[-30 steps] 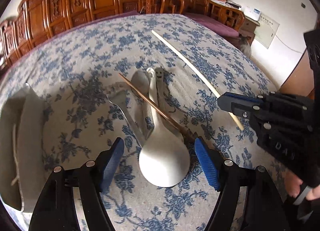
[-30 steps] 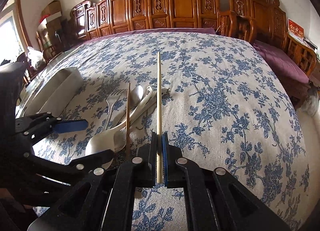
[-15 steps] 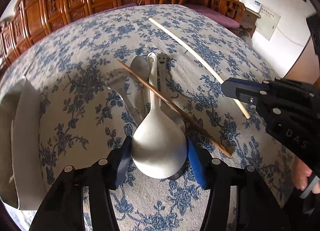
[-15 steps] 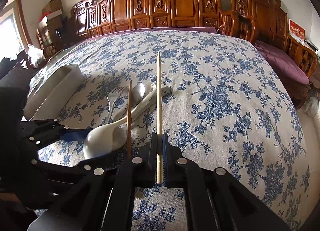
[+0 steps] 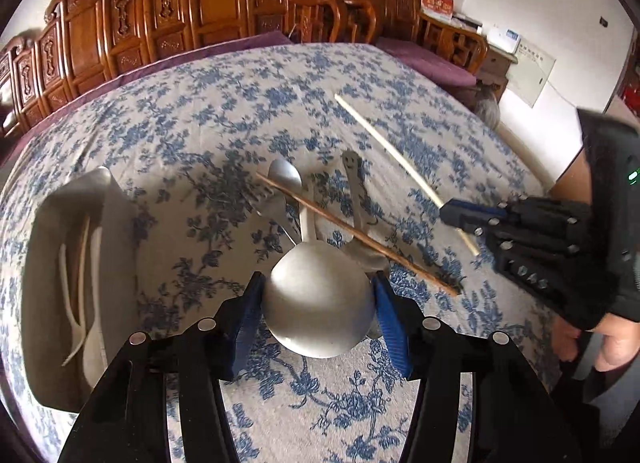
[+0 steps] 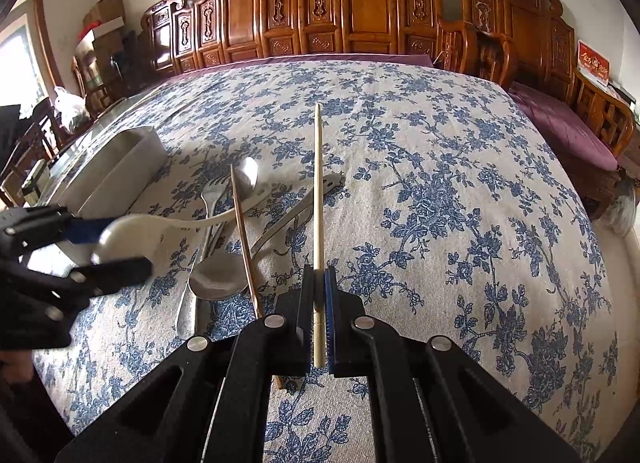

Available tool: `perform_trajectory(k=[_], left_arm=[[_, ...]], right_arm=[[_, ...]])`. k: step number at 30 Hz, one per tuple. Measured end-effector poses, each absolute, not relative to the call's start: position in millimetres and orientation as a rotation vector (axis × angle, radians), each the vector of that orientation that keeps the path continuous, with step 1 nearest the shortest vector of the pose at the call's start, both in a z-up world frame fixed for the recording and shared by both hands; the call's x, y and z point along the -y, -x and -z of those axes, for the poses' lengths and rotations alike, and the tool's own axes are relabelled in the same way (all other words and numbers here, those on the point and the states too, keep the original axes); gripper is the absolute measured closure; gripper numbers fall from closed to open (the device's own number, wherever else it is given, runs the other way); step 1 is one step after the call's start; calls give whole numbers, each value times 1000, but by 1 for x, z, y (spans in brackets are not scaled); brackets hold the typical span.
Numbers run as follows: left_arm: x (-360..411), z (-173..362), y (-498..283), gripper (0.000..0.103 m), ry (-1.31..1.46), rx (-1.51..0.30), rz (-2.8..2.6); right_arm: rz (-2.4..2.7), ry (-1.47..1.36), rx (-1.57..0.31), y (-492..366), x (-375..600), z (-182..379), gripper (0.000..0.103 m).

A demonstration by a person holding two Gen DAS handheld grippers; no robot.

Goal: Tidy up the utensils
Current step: 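Carry the white plastic spoon into the grey tray and open the left tool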

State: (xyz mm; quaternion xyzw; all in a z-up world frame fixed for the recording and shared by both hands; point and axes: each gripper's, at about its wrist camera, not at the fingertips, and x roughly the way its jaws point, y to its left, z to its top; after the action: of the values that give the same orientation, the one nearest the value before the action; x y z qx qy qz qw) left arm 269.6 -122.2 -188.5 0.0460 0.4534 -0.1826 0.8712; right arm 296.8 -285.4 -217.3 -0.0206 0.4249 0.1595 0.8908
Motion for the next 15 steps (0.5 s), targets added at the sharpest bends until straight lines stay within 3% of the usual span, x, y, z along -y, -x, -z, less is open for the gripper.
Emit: perform_trajectory(k=[15], left_arm=[[104,145,-250,52,-113,-901,377]], right_arm=[[-345,55,-877,-294,277,216,97]])
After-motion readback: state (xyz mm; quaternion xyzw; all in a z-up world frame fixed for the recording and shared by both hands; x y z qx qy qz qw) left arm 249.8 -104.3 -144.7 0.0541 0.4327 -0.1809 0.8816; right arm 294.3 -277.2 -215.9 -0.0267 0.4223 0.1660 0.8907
